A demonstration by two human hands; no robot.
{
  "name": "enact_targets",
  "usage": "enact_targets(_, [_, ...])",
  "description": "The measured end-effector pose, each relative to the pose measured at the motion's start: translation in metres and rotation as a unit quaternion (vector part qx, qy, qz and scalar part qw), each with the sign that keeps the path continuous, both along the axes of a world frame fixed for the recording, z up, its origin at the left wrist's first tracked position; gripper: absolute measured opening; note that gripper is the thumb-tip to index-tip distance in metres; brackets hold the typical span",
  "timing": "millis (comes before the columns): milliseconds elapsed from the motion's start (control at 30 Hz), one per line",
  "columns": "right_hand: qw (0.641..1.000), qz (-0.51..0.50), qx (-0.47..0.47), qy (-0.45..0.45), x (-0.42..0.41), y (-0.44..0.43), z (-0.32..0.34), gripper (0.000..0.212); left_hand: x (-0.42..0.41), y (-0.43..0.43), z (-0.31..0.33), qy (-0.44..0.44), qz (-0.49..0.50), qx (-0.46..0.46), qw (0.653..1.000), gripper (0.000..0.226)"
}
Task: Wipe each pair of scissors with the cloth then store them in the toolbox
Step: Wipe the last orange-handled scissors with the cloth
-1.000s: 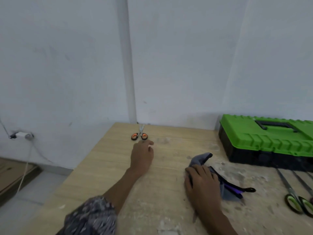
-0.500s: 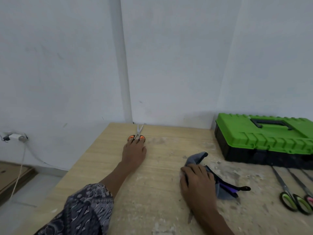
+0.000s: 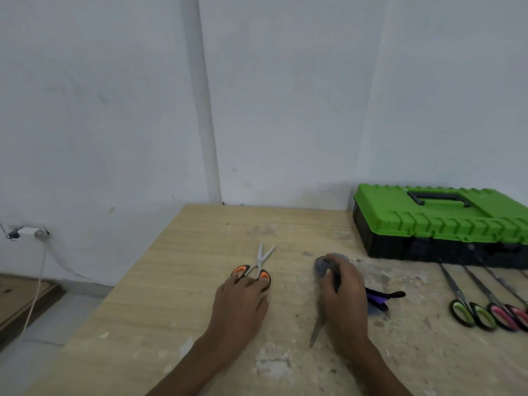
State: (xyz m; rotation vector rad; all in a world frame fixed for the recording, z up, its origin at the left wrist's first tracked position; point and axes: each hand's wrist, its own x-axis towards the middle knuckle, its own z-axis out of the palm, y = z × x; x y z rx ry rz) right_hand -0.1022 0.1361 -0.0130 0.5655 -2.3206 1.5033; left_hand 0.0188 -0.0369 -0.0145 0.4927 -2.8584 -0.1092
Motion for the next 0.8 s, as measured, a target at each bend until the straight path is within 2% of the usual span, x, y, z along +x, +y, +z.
enact_targets(67, [0.999,0.008,-0.042,-0.022,0.004,0.005,0.005,0.029,0.011,0.014,0.002,0.014,-0.016,0.002,1.000,0.044])
enact_targets(133, [0.997,0.022,-0.057,-0.038,0.007,0.010,0.008,0.027,0.021,0.025,0.006,0.069,-0.015,0.031,0.997,0.038])
enact_targets(233, [0.997,0.047,-0.046,-0.038,0.010,0.014,0.009,0.018,0.023,0.032,0.011,0.084,0.032,0.047,0.995,0.050])
enact_targets(300, [0.999,0.048,-0.016,-0.018,0.009,0.014,0.007,0.010,0.017,0.025,0.014,0.100,0.080,0.073,0.989,0.036])
enact_targets(333, [0.999,0.045,0.001,-0.008,0.008,0.014,0.006,0.014,0.012,0.021,0.015,0.099,0.105,0.088,0.986,0.031])
enact_targets(467, [0.999,0.035,-0.006,-0.003,0.003,0.012,0.007,0.022,0.000,0.006,0.017,-0.009,0.172,0.081,0.982,0.050])
enact_targets(567, [0.999,0.023,-0.022,-0.005,0.003,0.012,0.008,0.023,-0.006,-0.005,0.020,-0.024,0.156,0.112,0.981,0.033])
enact_targets(633, [0.999,0.025,-0.038,-0.012,0.003,0.012,0.008,0.016,-0.007,-0.010,0.023,0.002,0.147,0.199,0.969,0.026])
enact_targets(700, [0.997,0.027,-0.062,-0.034,0.004,0.013,0.008,0.012,-0.007,-0.014,0.028,0.055,0.141,0.353,0.923,0.021])
enact_targets(733, [0.996,0.028,-0.076,-0.048,0.004,0.014,0.009,0.011,-0.007,-0.013,0.030,0.092,0.138,0.445,0.880,0.019])
enact_targets(767, [0.994,0.028,-0.087,-0.064,0.003,0.015,0.009,0.011,-0.007,-0.009,0.033,0.132,0.134,0.545,0.817,0.017])
enact_targets(800, [0.993,0.024,-0.092,-0.076,0.002,0.017,0.010,0.011,-0.008,-0.005,0.036,0.167,0.123,0.646,0.735,0.015])
